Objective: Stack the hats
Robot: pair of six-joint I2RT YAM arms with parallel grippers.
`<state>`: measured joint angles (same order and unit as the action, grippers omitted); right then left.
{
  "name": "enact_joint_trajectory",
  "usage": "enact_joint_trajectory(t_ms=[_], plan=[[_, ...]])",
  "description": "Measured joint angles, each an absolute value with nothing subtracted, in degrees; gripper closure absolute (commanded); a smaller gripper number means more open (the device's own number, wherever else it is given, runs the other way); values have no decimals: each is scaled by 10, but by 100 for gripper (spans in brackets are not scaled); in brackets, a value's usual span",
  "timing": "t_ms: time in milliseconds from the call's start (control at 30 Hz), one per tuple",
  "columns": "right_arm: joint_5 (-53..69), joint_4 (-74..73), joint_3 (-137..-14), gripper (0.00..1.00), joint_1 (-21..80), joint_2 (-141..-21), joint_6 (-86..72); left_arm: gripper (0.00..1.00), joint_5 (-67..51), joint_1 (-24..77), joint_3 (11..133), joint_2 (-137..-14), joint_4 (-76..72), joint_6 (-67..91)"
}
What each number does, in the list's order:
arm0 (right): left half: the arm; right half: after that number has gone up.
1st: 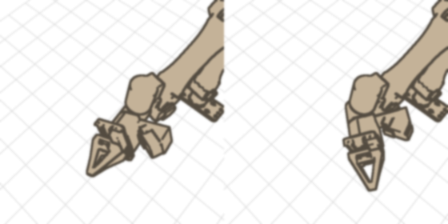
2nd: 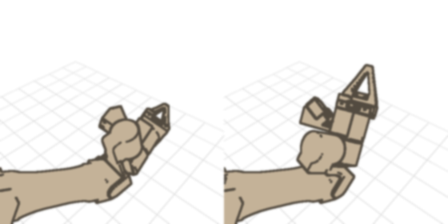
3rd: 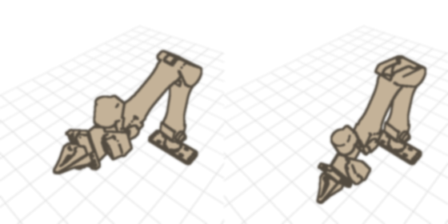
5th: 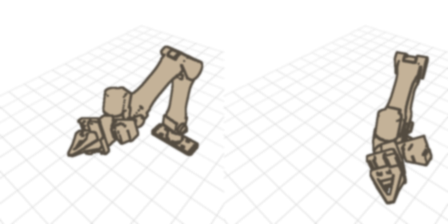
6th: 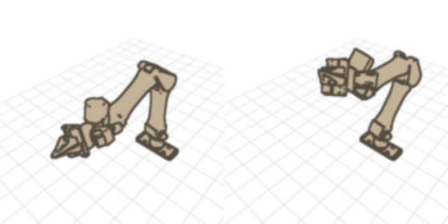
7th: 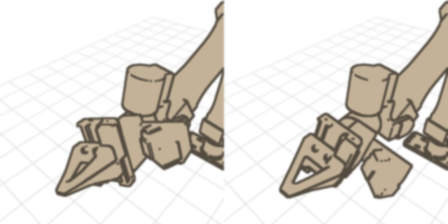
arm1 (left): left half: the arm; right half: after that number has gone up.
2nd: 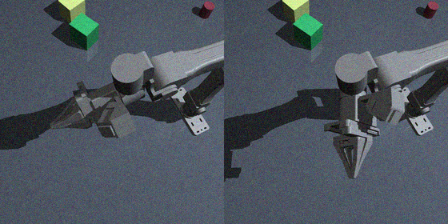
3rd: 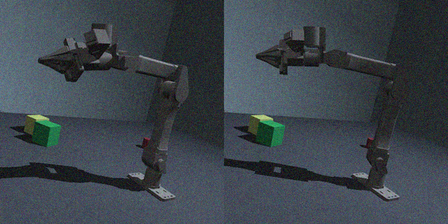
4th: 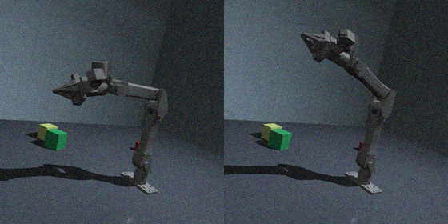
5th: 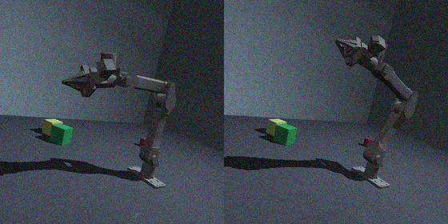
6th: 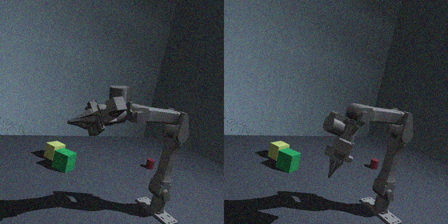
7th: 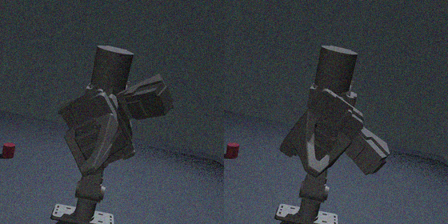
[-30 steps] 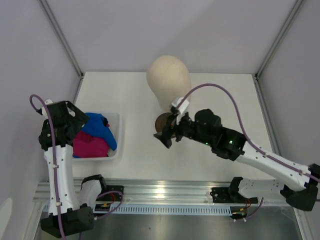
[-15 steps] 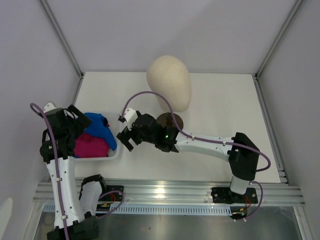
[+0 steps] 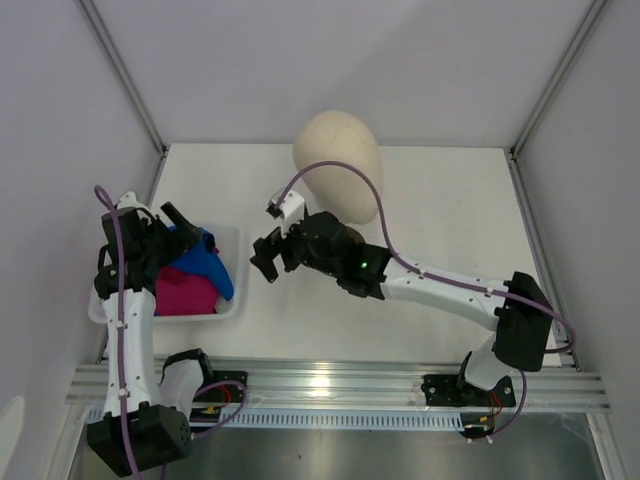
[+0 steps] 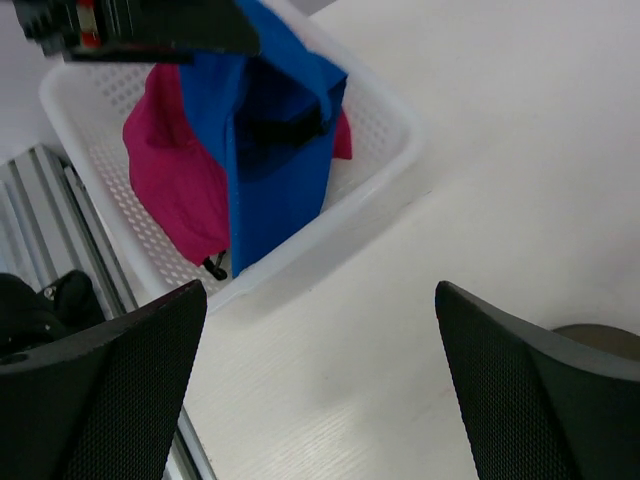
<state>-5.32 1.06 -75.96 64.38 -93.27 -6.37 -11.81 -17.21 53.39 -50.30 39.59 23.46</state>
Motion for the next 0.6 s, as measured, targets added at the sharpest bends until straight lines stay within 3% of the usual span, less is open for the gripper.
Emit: enact_joint_trajectory(t_ms=[133,167,233,333,367,600], plan=[[-57,15,-748,0,627,-889,-76,28,-110,-164,518,-520,374,230],[-58,18,-747,0,626,-883,-78,38,-107,-161,518,-525,372,228],[-58,23,-744,1,628,-877,-81,50,-101,-150,518,-534,365,220],[-58,23,-737,1,628,-878,-85,81,-92,-133,518,-544,356,216],[-57,23,-735,0,628,-879,-86,99,-91,-128,518,-546,352,213],[-47,24,-734,0,628,-886,-91,99,-75,-112,526,-551,356,209]])
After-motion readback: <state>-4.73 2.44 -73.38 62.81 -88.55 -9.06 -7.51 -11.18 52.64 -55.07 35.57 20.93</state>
